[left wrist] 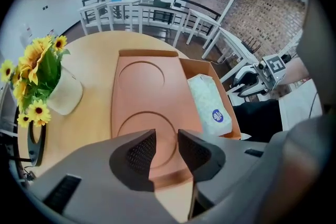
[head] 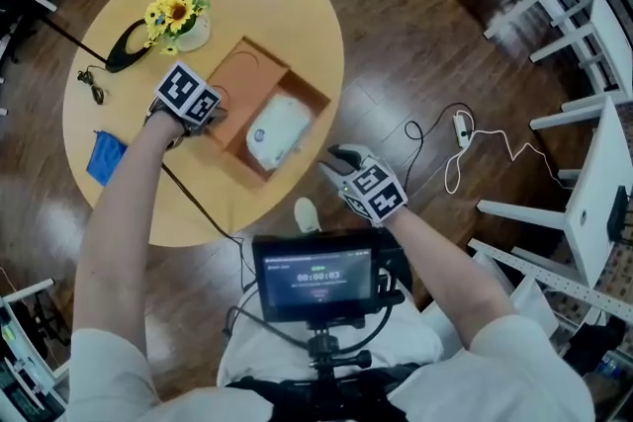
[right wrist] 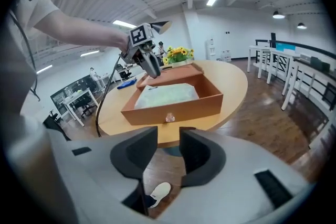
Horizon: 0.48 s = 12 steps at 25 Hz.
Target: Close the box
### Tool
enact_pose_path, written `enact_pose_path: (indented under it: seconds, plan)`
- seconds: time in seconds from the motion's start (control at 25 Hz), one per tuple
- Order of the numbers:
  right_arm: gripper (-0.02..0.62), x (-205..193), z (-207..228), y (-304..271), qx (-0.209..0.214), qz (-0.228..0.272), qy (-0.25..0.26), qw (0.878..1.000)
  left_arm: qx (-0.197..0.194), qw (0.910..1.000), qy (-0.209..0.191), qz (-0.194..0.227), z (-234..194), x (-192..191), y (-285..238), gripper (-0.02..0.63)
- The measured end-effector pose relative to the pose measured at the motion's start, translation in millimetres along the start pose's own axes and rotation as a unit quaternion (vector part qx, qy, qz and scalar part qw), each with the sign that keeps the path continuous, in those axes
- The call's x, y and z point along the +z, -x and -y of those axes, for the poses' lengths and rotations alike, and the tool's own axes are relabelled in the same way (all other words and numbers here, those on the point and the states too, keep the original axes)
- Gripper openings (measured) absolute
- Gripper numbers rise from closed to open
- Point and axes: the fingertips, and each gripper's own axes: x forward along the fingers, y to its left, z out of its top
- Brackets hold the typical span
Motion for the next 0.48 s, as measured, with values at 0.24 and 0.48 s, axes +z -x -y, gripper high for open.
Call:
enact_pose_path:
  seconds: [0.24,0.48]
  plan:
    - [0.115,4,-1,-33,-0.014,-0.005,0.034,0.999,-0.006,0.9998,-0.016,-0.012,3,1,0,0.140]
    - [0.071,11,3,-51,-0.019,0.000,0.040,0.999,-0.010,0.9994,-0.028,-0.016,7,4,-2,0.138]
